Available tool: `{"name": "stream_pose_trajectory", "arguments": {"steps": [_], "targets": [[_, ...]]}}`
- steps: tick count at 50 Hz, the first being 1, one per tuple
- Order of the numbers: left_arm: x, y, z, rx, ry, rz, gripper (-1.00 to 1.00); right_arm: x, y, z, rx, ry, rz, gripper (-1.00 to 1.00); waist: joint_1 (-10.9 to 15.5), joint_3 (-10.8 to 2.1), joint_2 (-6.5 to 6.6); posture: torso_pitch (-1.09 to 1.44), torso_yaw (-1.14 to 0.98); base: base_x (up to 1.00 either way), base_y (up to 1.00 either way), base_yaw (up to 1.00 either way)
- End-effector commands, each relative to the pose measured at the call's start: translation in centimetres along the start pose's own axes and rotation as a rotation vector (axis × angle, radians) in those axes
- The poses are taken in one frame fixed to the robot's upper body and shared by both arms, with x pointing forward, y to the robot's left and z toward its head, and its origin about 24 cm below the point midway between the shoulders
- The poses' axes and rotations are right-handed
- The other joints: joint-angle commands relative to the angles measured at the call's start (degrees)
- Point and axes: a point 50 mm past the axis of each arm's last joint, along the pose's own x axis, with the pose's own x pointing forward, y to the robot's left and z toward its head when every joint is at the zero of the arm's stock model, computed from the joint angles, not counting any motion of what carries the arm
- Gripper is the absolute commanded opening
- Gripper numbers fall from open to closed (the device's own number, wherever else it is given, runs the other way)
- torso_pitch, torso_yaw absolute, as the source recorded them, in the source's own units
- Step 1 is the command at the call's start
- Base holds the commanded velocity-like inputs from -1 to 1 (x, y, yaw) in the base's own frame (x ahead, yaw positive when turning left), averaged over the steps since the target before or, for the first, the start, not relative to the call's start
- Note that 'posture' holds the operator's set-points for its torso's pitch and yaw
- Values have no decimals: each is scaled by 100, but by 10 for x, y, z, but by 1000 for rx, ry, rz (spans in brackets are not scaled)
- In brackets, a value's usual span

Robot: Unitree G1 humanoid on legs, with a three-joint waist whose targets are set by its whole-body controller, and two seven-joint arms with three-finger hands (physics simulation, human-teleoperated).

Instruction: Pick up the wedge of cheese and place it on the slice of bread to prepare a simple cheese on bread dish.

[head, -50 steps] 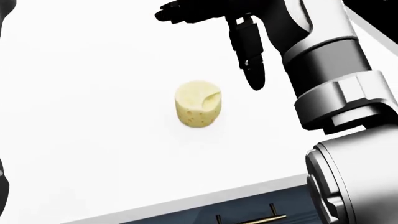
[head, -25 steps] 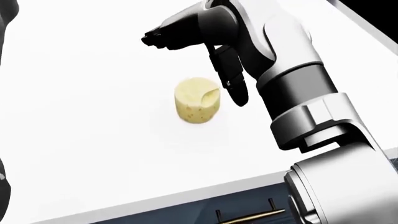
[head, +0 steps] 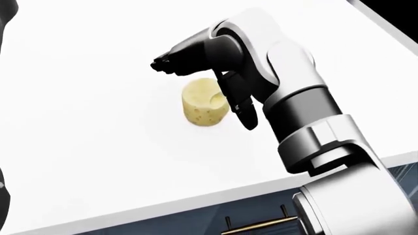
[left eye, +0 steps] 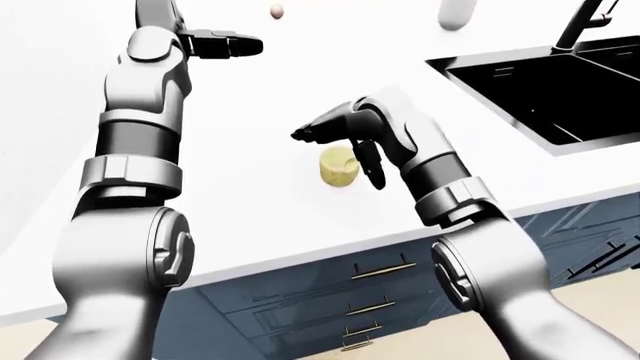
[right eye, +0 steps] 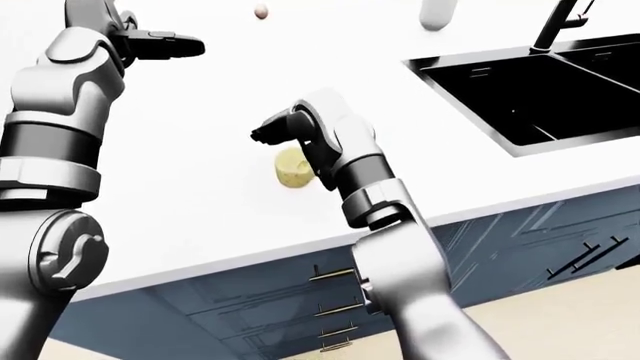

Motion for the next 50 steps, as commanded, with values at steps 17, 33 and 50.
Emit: {"name": "stream_pose_trajectory", "arguments": {"steps": [17, 33, 50], "targets": [[-3, 4, 27, -13, -107, 12, 100, -4, -12, 5, -28, 1, -64, 100, -9, -221, 32, 0, 0, 0, 0, 0], [-2, 4, 26, -15, -105, 13, 100, -1, -8, 7, -28, -2, -46, 56, -23, -223, 43, 0, 0, 0, 0, 0], [-4, 5, 33, -20, -117, 5, 100, 0, -7, 10, -29, -8, -40, -7, -19, -226, 58, 0, 0, 0, 0, 0]]}}
